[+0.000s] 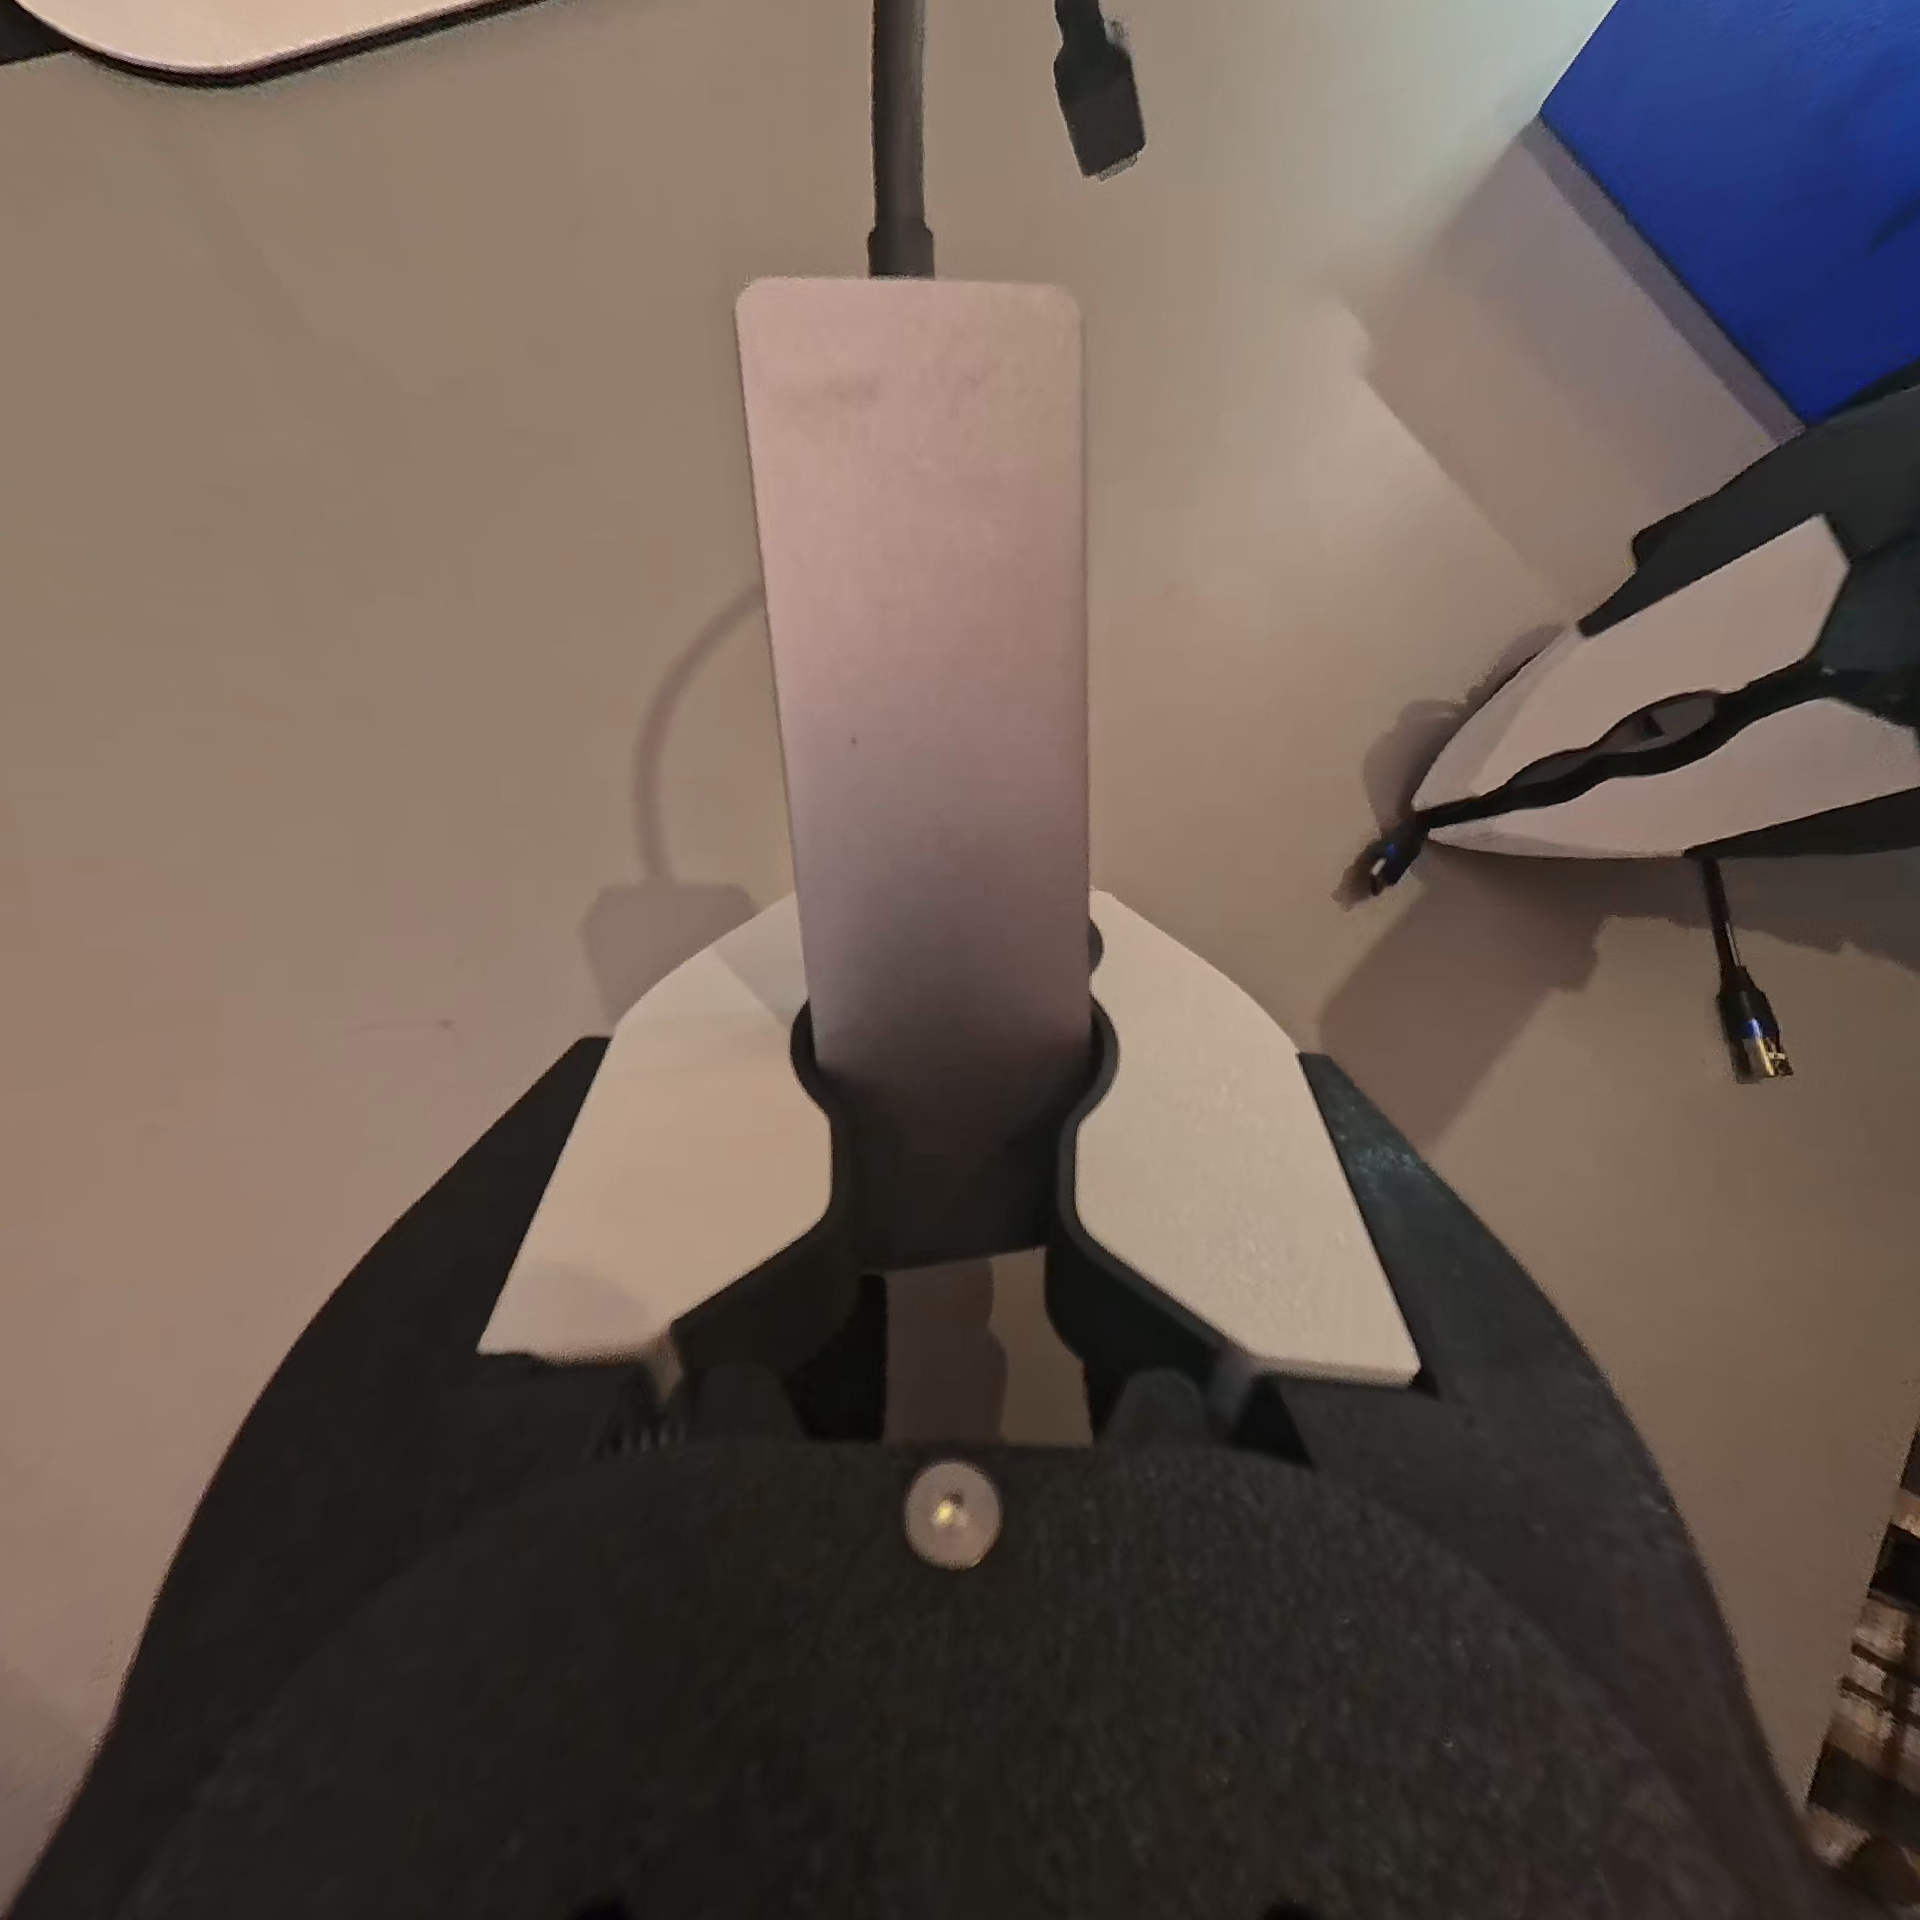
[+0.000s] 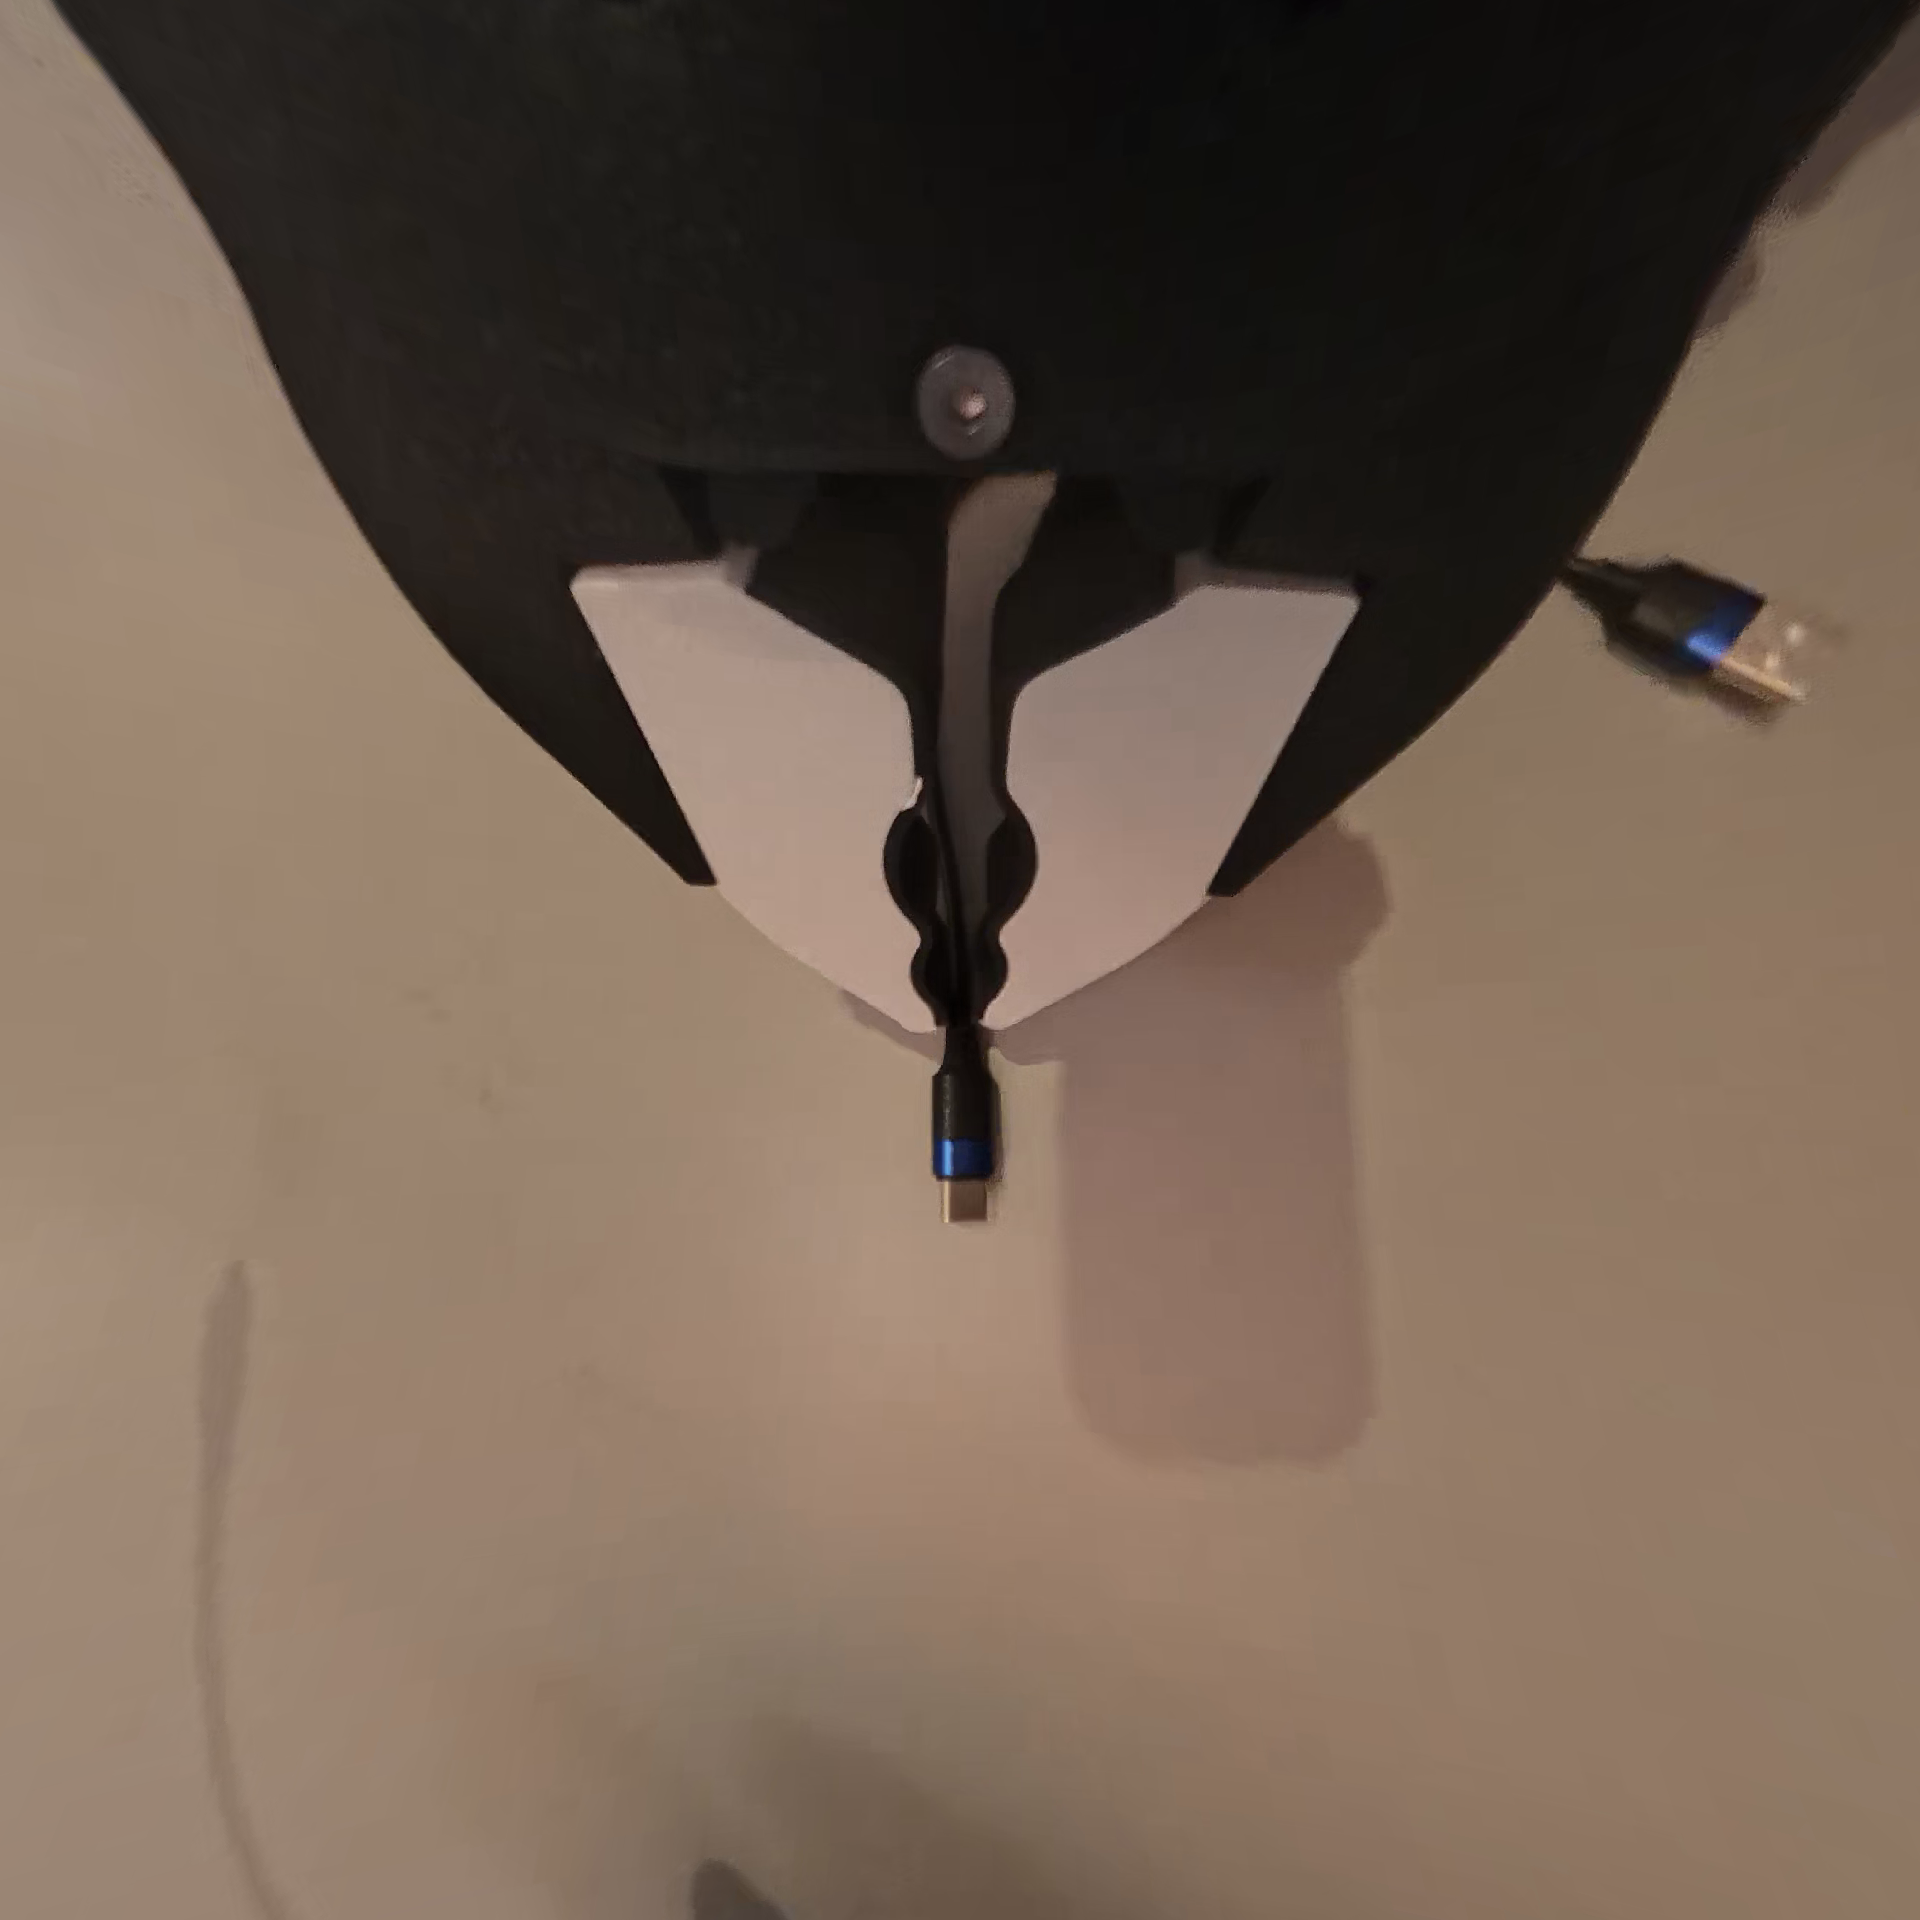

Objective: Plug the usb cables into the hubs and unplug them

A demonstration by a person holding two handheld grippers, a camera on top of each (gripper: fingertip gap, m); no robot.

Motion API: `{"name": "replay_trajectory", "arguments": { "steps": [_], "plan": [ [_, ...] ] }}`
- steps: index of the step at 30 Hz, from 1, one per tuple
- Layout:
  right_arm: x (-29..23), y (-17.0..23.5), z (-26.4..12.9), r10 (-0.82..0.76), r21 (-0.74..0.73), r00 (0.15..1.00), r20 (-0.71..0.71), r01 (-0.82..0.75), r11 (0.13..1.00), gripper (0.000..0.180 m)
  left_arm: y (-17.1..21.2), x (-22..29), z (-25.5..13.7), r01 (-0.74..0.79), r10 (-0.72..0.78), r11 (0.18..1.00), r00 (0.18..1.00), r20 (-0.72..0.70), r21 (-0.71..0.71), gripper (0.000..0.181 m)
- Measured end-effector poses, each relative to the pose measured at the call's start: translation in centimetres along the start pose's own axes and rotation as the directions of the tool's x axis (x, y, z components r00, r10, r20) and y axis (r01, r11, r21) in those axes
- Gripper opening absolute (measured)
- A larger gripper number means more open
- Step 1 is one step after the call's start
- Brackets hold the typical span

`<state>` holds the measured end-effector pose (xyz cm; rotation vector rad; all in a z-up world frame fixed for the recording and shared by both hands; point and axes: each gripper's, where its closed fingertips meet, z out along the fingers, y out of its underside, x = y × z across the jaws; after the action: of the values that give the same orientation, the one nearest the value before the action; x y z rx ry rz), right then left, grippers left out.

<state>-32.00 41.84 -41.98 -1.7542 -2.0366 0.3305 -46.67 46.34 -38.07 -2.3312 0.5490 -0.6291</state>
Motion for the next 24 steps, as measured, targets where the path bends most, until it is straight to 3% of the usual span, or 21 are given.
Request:
{"name": "replay_trajectory", "arguments": {
  "steps": [5, 7, 11, 14, 20, 24],
  "plan": [
    [1.2, -2.9, -3.0, 0.331, 0.265, 0.939, 0.096, -0.345, 0.9, 0.001, 0.3, 0.5, 0.4, -0.034, 0.035, 0.999, 0.999, 0.023, -0.032, 0.04],
    [2.1, -3.9, -4.2, 0.391, 0.334, 0.914, 0.108, -0.404, 0.852, 0.001, 0.4, 0.7, 0.6, -0.055, 0.057, 0.997, 0.998, 0.039, -0.049, 0.04],
    [3.9, -5.1, -4.9, 0.491, 0.312, 0.869, 0.051, -0.481, 0.819, 0.002, 0.6, 0.8, 0.7, -0.081, 0.086, 0.994, 0.994, 0.074, -0.074, 0.04],
    [4.1, -6.2, -4.4, 0.546, 0.218, 0.835, 0.068, -0.547, 0.808, 0.002, 0.6, 0.7, 0.7, -0.103, 0.112, 0.991, 0.988, 0.107, -0.088, 0.04],
    [5.3, -8.7, -3.0, 0.525, 0.15, 0.85, -0.037, -0.515, 0.844, 0.002, 0.7, 0.5, 0.7, -0.128, 0.146, 0.985, 0.977, 0.157, -0.116, 0.04],
    [5.5, -10.0, -2.2, 0.537, 0.166, 0.843, -0.028, -0.526, 0.834, 0.002, 0.9, 0.5, 0.7, -0.142, 0.166, 0.981, 0.97, 0.18, -0.135, 0.04]
  ]
}}
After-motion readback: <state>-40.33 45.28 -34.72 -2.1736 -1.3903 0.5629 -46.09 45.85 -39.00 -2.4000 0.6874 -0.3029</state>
